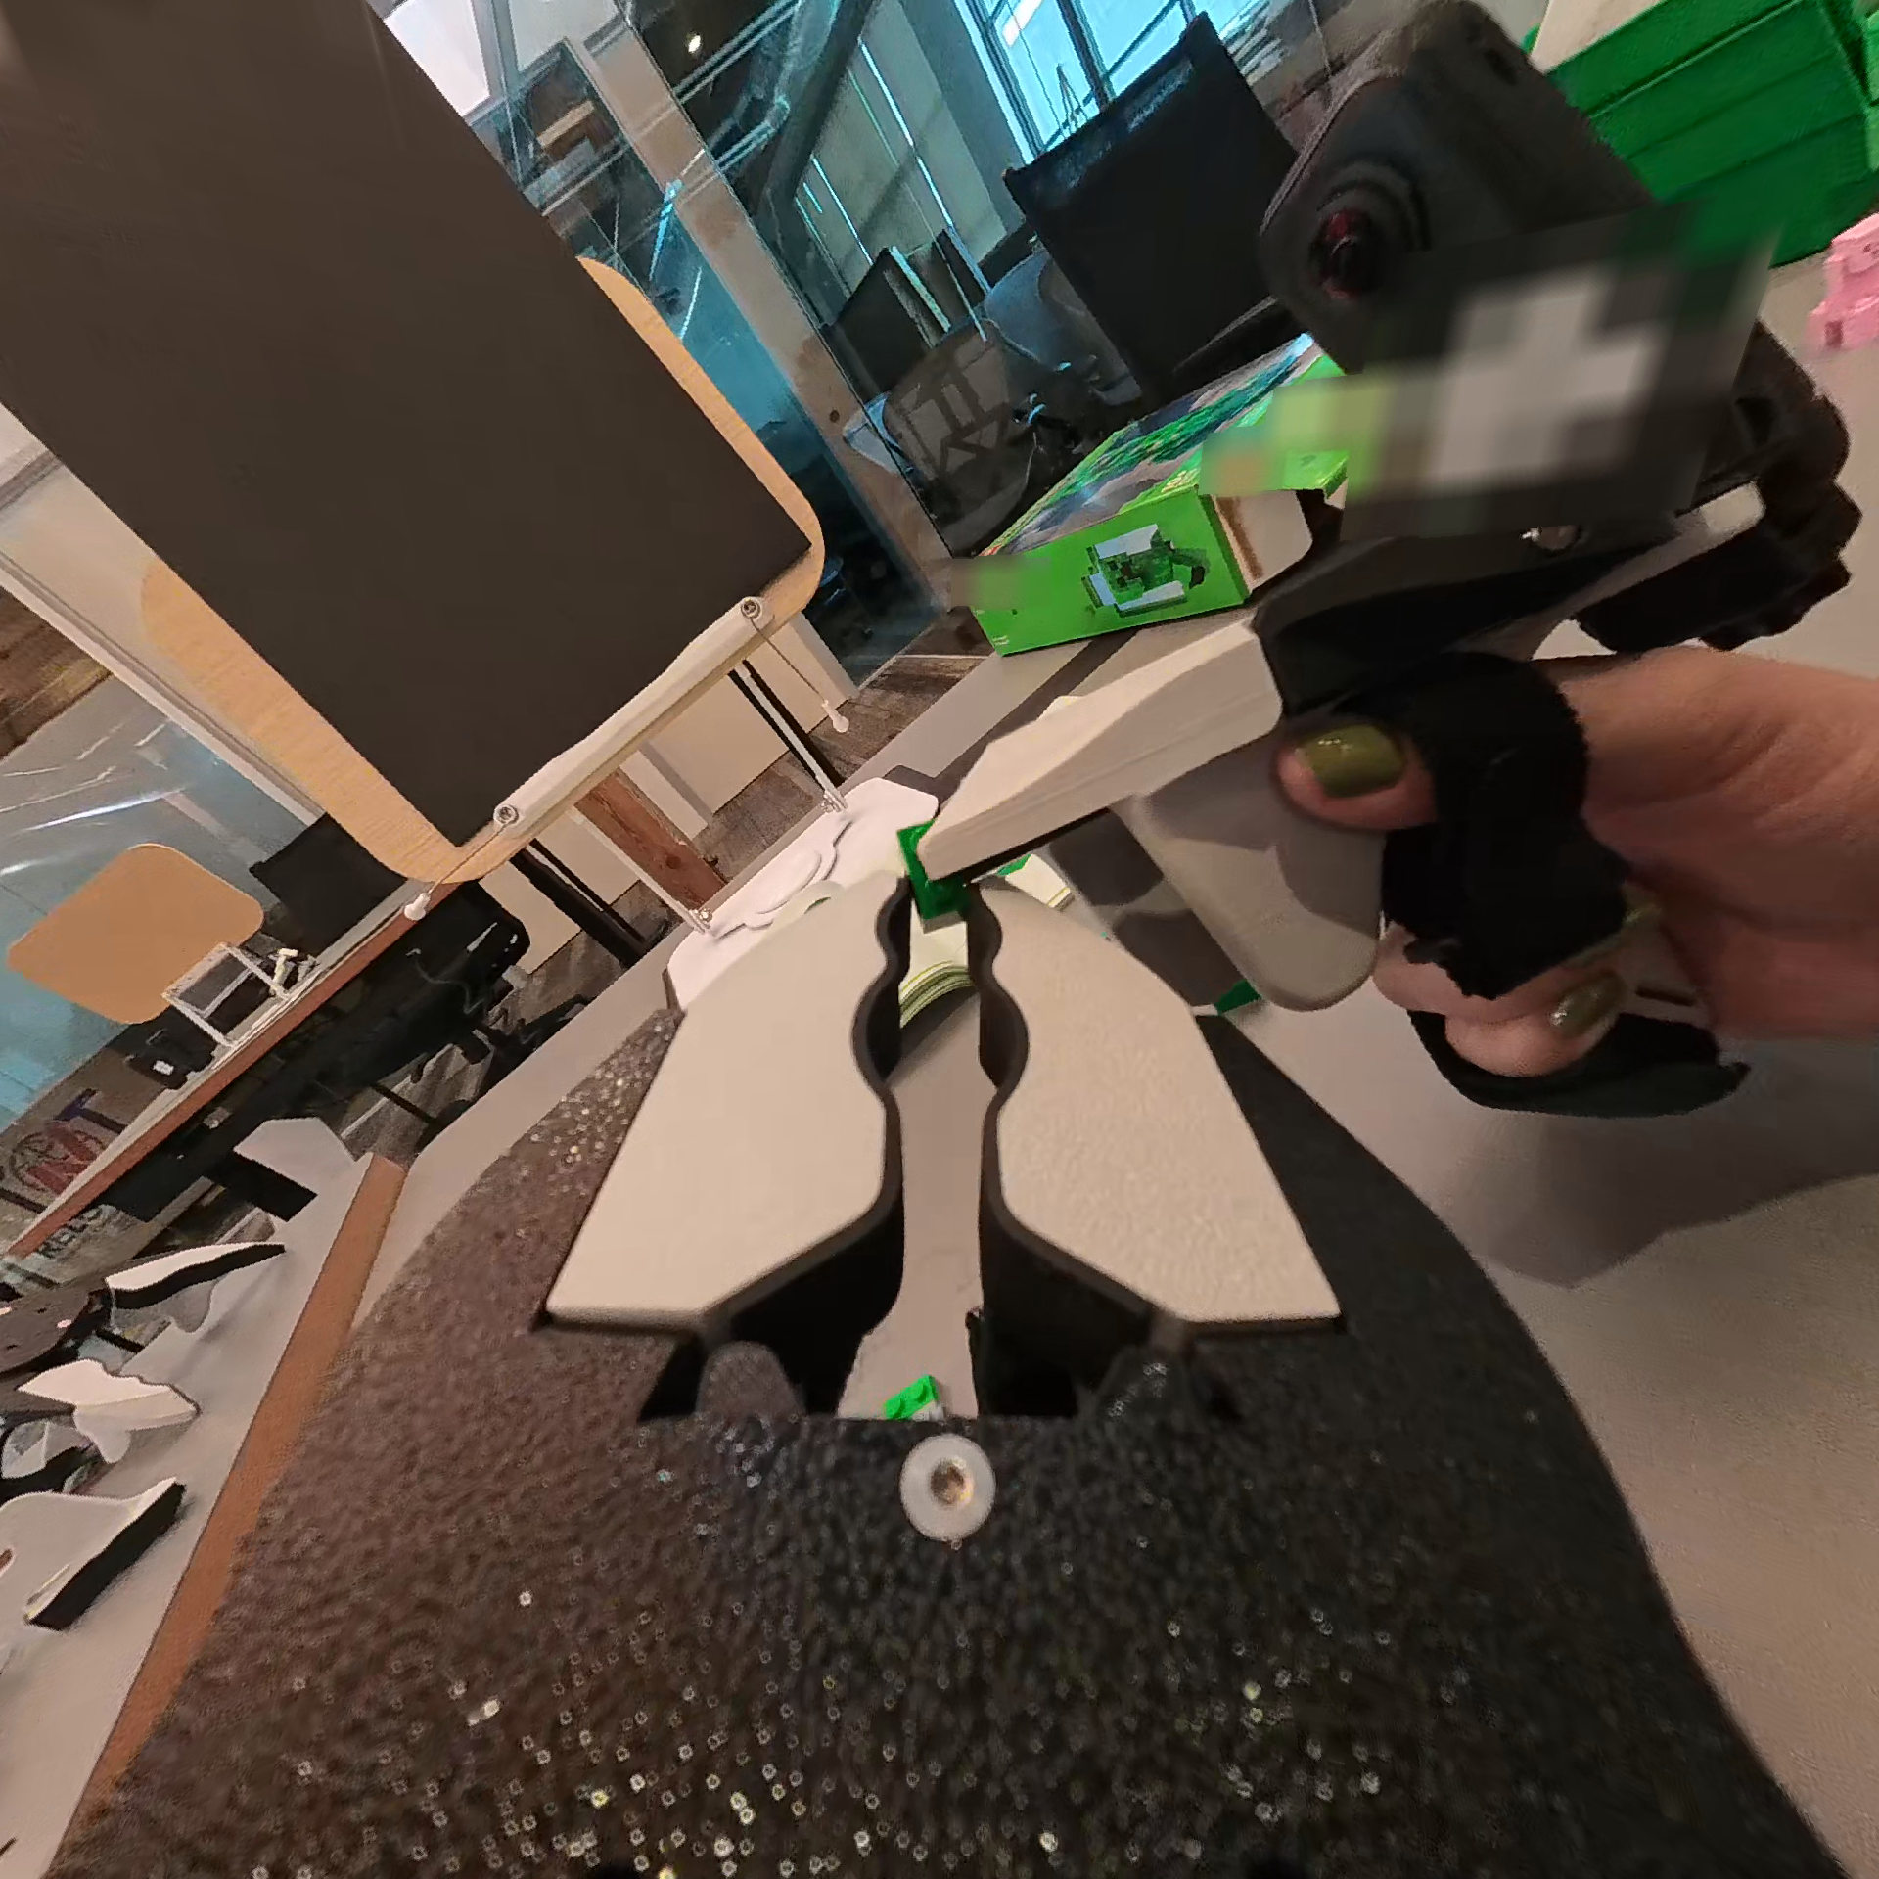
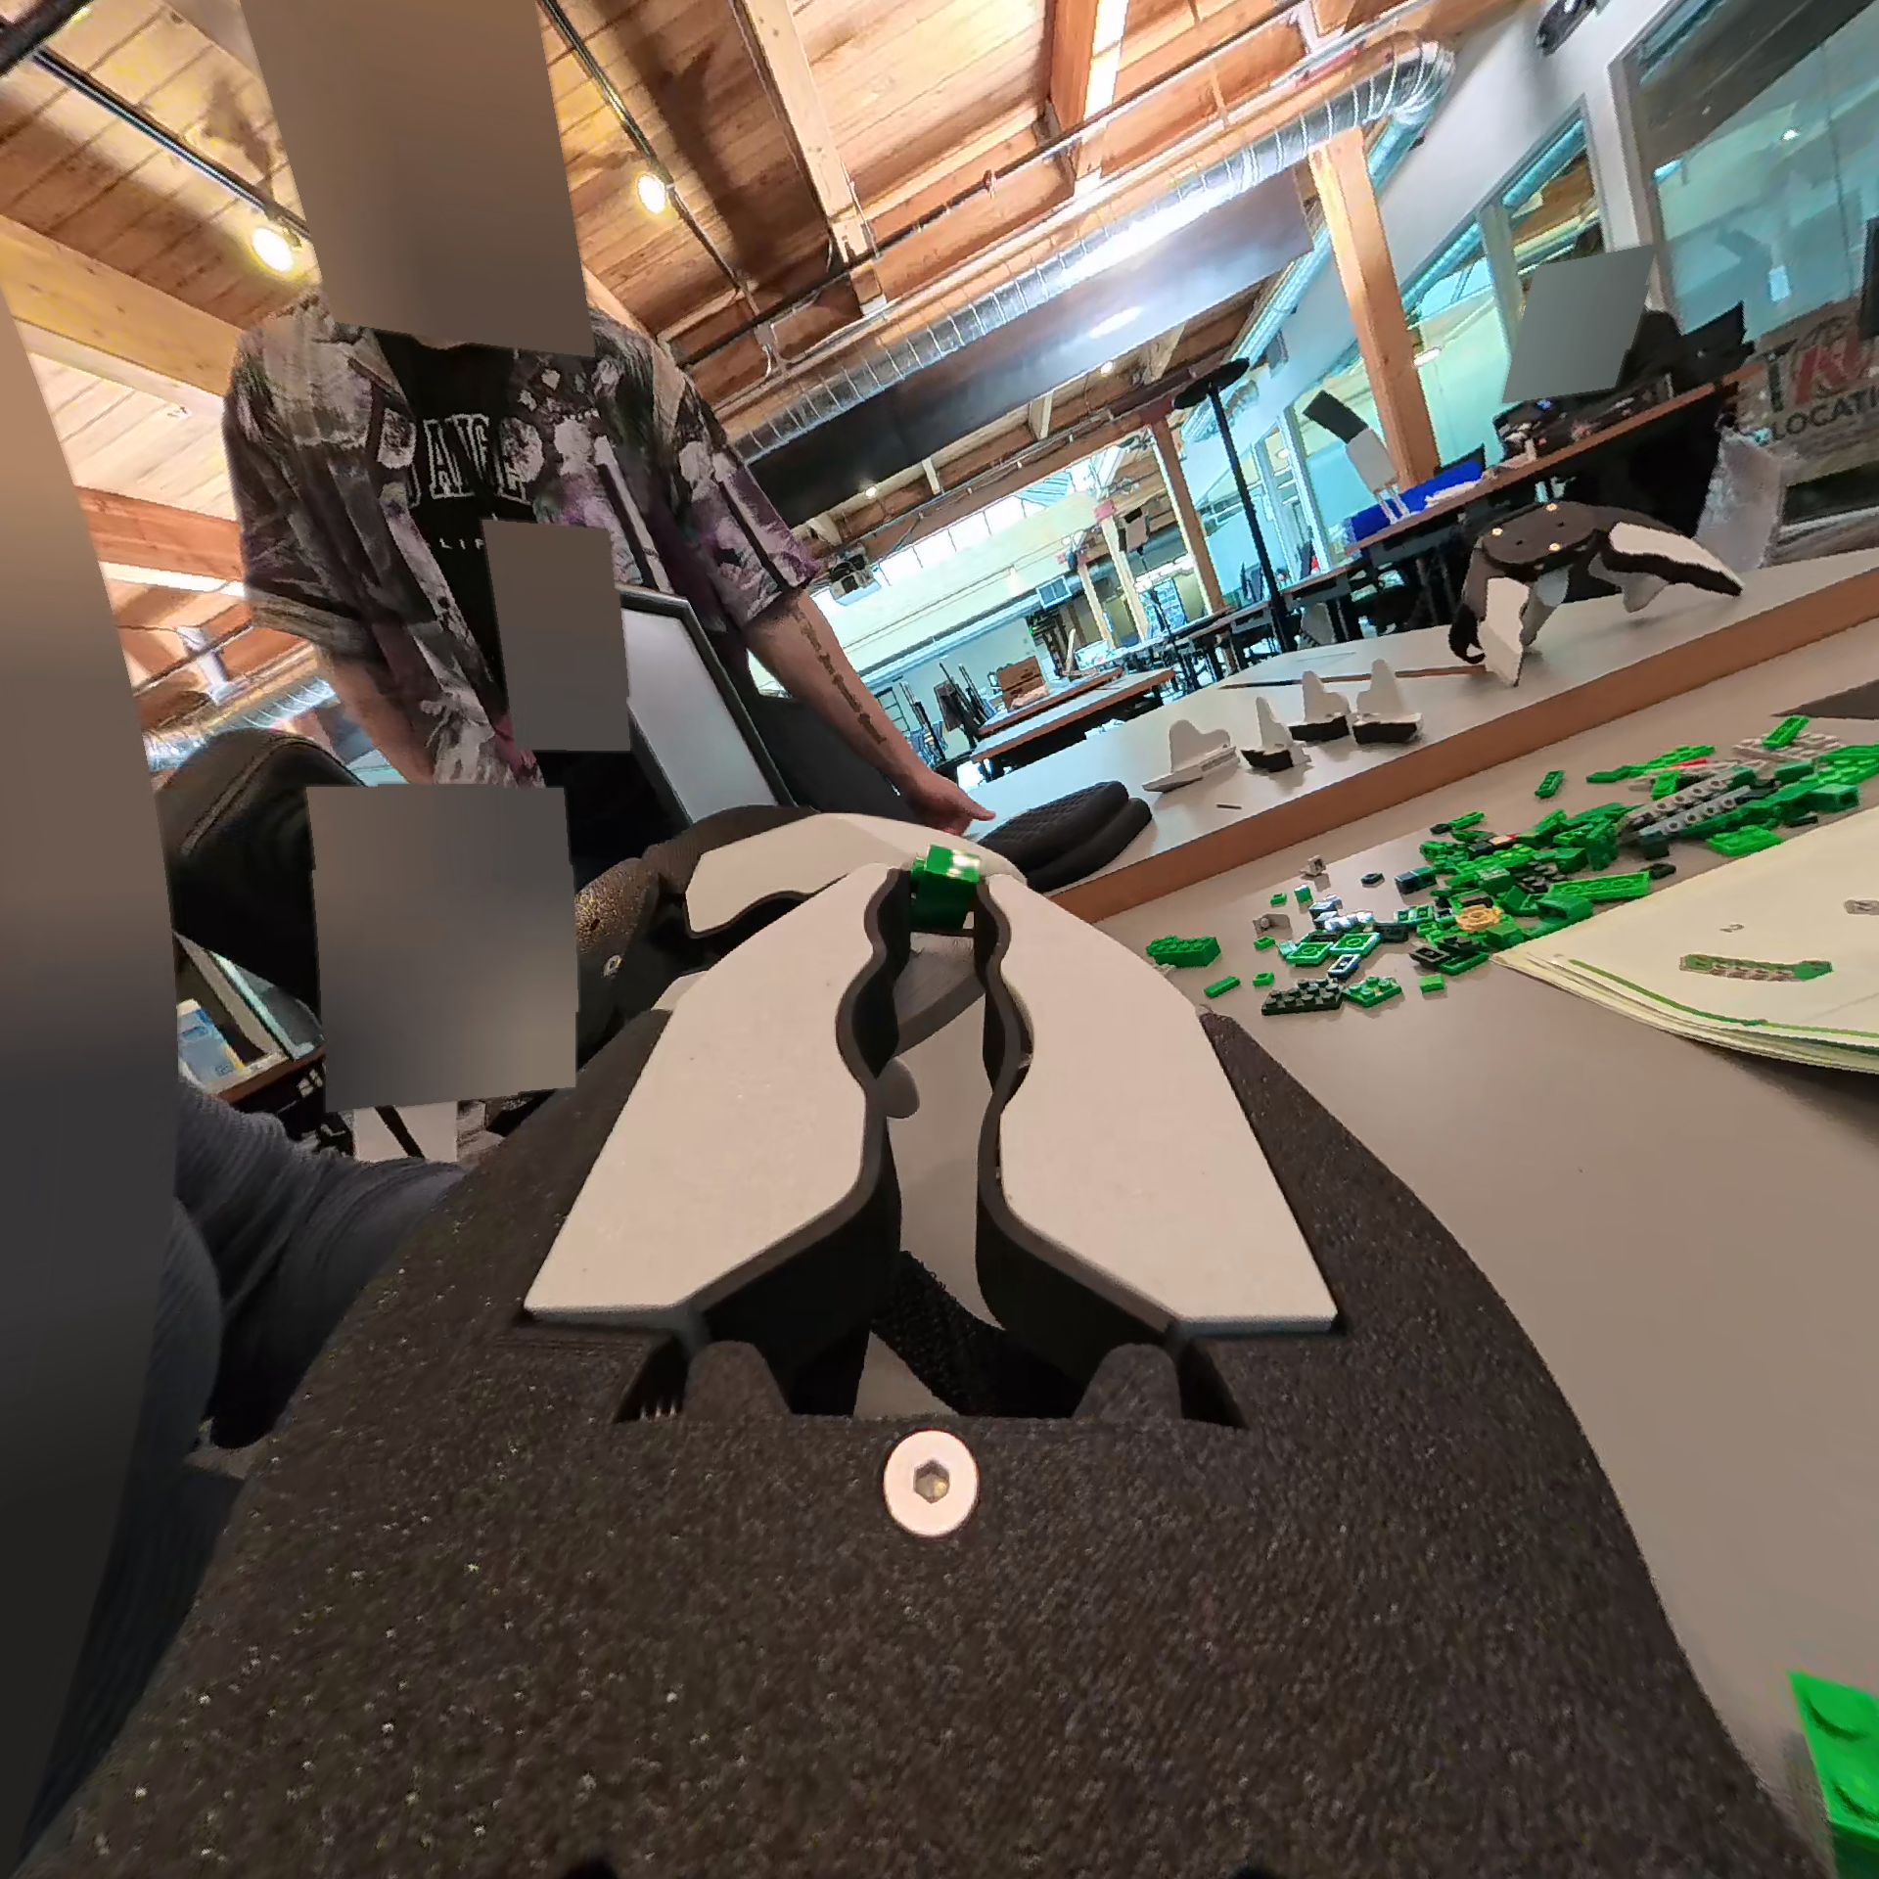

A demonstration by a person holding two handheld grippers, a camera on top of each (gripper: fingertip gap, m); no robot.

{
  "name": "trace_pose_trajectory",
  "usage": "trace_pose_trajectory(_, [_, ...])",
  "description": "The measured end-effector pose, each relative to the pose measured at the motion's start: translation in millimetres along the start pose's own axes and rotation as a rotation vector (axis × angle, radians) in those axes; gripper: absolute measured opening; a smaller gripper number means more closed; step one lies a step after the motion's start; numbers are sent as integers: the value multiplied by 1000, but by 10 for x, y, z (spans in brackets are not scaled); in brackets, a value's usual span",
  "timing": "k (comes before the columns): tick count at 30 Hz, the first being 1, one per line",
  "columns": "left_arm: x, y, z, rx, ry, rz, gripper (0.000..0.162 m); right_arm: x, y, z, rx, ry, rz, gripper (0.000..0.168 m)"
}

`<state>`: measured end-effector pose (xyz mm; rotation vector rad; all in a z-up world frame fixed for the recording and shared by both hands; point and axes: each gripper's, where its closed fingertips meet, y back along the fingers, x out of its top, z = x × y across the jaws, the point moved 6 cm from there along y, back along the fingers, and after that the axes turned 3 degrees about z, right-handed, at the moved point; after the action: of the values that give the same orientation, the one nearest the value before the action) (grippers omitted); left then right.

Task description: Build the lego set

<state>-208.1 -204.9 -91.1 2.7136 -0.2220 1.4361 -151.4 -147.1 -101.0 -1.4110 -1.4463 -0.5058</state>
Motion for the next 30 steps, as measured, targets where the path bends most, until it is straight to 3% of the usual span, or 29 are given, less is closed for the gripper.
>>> trace_pose_trajectory(30, [-29, -3, -5, -9, 45, 6, 8, -16, 7, 8, -26, 46, -10, 13])
